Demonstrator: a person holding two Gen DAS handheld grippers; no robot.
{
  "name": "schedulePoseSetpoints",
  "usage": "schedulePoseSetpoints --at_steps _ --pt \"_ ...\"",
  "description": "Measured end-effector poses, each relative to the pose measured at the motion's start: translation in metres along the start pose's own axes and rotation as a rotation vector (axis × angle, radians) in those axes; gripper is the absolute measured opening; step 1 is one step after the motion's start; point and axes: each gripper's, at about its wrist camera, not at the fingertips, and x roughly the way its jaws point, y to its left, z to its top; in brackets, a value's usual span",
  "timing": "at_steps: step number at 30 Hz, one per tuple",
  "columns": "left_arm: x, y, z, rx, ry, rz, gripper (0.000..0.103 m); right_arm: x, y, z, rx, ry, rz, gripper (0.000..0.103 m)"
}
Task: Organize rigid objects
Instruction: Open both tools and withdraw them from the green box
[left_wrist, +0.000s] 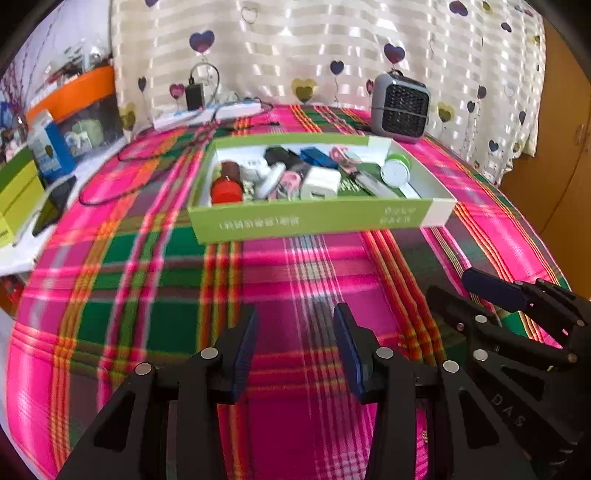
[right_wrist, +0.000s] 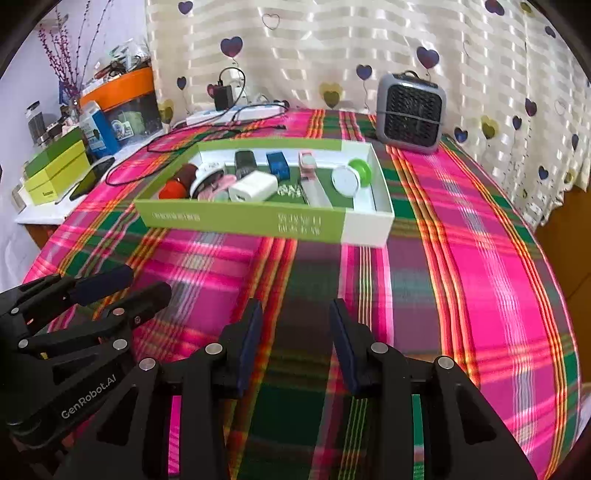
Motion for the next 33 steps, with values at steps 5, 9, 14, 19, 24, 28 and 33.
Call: schedulePoseSetpoints --at_steps 5,9,14,19,24,28,33 --pt "0.003 -0.004 -0.006 0.004 0.000 0.015 0.040 0.005 -0.006 -0.010 0.043 0.019 -0.014 0.039" --pt "0.004 -0.004 -0.006 -0.005 -0.011 0.015 0.040 0.005 -0.009 -0.012 0.048 0.001 -0.035 0.039" --pt "0.005 -0.008 -0.007 0.000 -0.024 0.034 0.040 0.005 -0.009 -0.011 0.051 -0.007 -0.040 0.039" --pt "0.005 -0.011 -0.009 0.009 -0.030 0.049 0.041 0.006 -0.009 -0.012 0.052 -0.008 -0.041 0.039" --pt "0.005 -0.011 -0.009 0.008 -0.031 0.048 0.041 0.006 -0.009 -0.012 0.058 -0.010 -0.038 0.039" --pt "0.005 -0.011 -0.009 0.006 -0.031 0.047 0.041 0.006 -0.009 -0.012 0.059 -0.011 -0.038 0.039" --pt "0.005 -0.010 -0.009 0.007 -0.031 0.047 0.041 0.006 -0.009 -0.012 0.060 -0.012 -0.038 0.039"
